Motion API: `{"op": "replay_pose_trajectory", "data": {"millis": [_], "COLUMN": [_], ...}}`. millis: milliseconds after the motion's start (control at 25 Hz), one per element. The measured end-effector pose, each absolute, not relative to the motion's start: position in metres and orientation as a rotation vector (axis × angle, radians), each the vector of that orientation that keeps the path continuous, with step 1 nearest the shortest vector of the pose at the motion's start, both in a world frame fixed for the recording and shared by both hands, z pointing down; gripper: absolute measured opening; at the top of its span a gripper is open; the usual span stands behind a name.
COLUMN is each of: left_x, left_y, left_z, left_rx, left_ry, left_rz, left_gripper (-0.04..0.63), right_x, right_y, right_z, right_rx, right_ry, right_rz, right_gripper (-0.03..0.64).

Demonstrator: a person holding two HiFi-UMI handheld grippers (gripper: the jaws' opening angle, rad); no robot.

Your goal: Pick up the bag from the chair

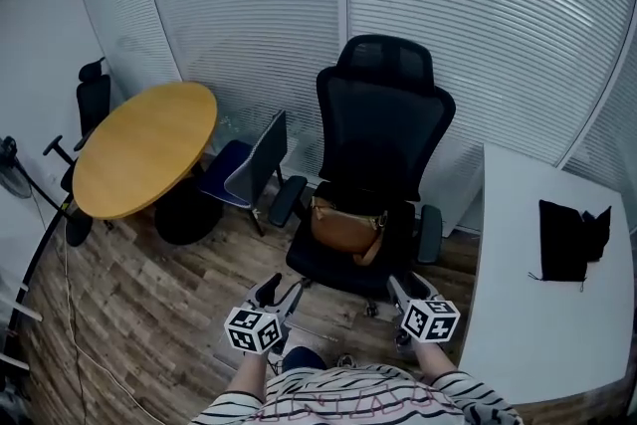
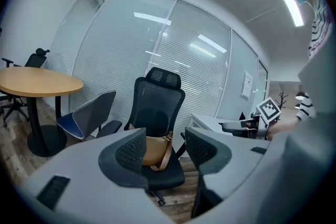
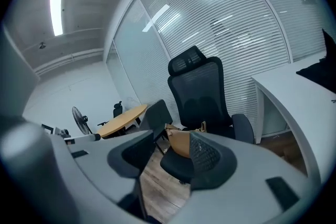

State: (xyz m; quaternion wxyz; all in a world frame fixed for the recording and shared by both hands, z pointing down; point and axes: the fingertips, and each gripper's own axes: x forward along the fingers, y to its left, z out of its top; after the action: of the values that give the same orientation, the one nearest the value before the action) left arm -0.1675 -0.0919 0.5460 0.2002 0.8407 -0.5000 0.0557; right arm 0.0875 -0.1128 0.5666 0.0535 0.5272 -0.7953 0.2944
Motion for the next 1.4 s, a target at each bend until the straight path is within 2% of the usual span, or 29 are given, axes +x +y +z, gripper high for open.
{"op": "replay_pose_trajectory", "data": {"millis": [520,880,1400], "left_x": [-0.166,-0.153,-0.146], "left_y": [-0.229,-0.315,-0.401], "left_z": [0.580,0.633,0.722], "left_rx": [2.347,2.403,2.307], "left_ry": [-1.275,-1.058,-0.931], "left_rz": [0.199,0.443,0.557], "left_gripper": [0.210,0.213,0.269], "right_x": [0.094,0.092,0.097], "right_y": [-0.207,-0.274,-0.345], "right_z": [0.586,0.617,0.699], "right_rx": [1.759,1.896,2.015], "right_ry": [-2.327,-2.172,-1.998], "right_rz": [0.915,0.932,1.029], "right_gripper": [0.207,0.207,0.209]}}
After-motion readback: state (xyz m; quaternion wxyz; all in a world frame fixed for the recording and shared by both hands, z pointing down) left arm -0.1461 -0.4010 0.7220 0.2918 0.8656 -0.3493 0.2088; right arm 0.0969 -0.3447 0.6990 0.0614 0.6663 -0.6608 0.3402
